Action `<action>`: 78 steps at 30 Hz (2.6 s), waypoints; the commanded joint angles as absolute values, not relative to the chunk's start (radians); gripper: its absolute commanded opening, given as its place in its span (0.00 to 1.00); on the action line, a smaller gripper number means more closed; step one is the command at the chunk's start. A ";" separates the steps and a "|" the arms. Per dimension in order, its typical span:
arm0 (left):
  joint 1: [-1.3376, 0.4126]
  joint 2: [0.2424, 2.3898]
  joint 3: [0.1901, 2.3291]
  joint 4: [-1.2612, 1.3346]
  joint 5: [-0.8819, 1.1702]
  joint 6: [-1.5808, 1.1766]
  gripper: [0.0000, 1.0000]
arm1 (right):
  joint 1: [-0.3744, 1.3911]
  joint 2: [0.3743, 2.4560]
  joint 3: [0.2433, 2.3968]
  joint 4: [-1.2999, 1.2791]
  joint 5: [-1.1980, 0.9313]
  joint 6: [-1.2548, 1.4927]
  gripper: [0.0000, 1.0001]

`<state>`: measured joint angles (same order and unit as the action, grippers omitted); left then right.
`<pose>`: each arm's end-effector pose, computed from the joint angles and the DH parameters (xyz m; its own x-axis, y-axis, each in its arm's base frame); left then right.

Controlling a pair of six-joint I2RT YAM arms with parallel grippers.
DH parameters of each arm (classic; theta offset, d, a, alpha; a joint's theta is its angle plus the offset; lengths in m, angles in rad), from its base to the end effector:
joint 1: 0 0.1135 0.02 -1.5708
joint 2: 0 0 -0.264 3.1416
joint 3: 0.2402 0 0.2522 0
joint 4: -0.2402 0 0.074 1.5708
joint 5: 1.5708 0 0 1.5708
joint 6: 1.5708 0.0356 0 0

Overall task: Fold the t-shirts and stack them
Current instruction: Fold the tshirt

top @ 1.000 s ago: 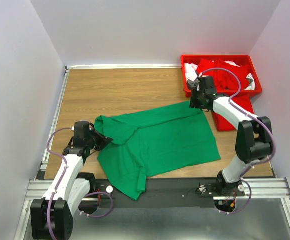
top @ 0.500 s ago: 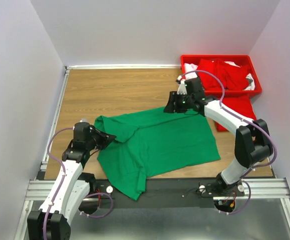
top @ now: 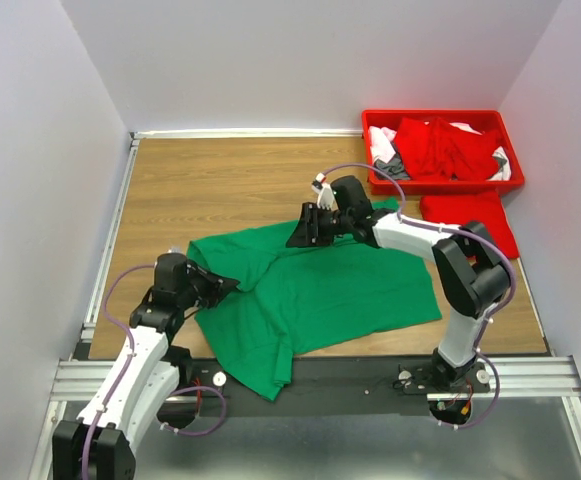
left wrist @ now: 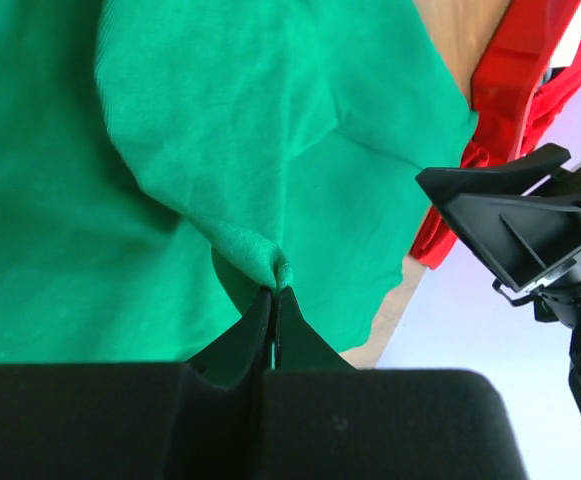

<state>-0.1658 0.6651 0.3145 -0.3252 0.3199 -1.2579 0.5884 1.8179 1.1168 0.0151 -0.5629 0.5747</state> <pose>0.1432 -0.0353 0.1812 -0.5692 -0.8205 -0.0530 -0.4643 0.3740 -0.8029 0.3147 0.2328 0.1914 -0.8841 -0.0373 -0.4657 -0.3959 0.5892 0.7043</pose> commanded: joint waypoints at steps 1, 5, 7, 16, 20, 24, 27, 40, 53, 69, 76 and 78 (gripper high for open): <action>-0.170 0.669 0.262 -0.229 0.350 -1.331 0.00 | 0.612 1.861 1.134 0.090 -0.620 0.617 0.56; -0.169 0.735 0.284 -0.086 0.333 -1.362 0.00 | 0.641 1.871 1.131 0.092 -0.598 0.562 0.55; -0.166 0.811 0.319 -0.046 0.331 -1.353 0.00 | 0.655 1.878 1.127 0.092 -0.594 0.539 0.54; -0.068 1.139 0.485 0.124 0.351 -1.236 0.00 | 0.713 1.885 1.152 0.089 -0.514 0.414 0.52; -0.008 1.320 0.560 0.179 0.405 -1.192 0.00 | 0.727 1.919 1.190 0.086 -0.480 0.359 0.52; 0.024 1.437 0.678 0.192 0.420 -1.151 0.00 | 0.761 1.956 1.232 0.080 -0.437 0.311 0.52; 0.031 1.508 0.728 0.192 0.431 -1.132 0.00 | 0.787 1.980 1.265 0.074 -0.394 0.272 0.48; 0.031 1.600 0.772 0.186 0.453 -1.081 0.00 | 0.913 2.075 1.402 0.035 -0.128 0.069 0.48; 0.029 1.611 0.775 0.189 0.462 -1.072 0.00 | 0.986 2.224 1.526 -0.038 0.064 0.014 0.45; 0.031 1.600 0.778 0.183 0.469 -1.066 0.00 | 0.991 2.215 1.506 -0.044 0.152 0.031 0.27; 0.031 1.566 0.804 0.147 0.445 -1.046 0.00 | 0.991 2.146 1.488 -0.049 0.100 0.021 0.08; 0.031 1.540 0.822 0.114 0.420 -1.022 0.00 | 0.992 2.111 1.483 -0.055 0.084 0.021 0.06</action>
<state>0.0261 1.5936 0.7815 0.1642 0.4393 -1.0691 0.9894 2.1830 1.5017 -0.0074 0.1112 0.0254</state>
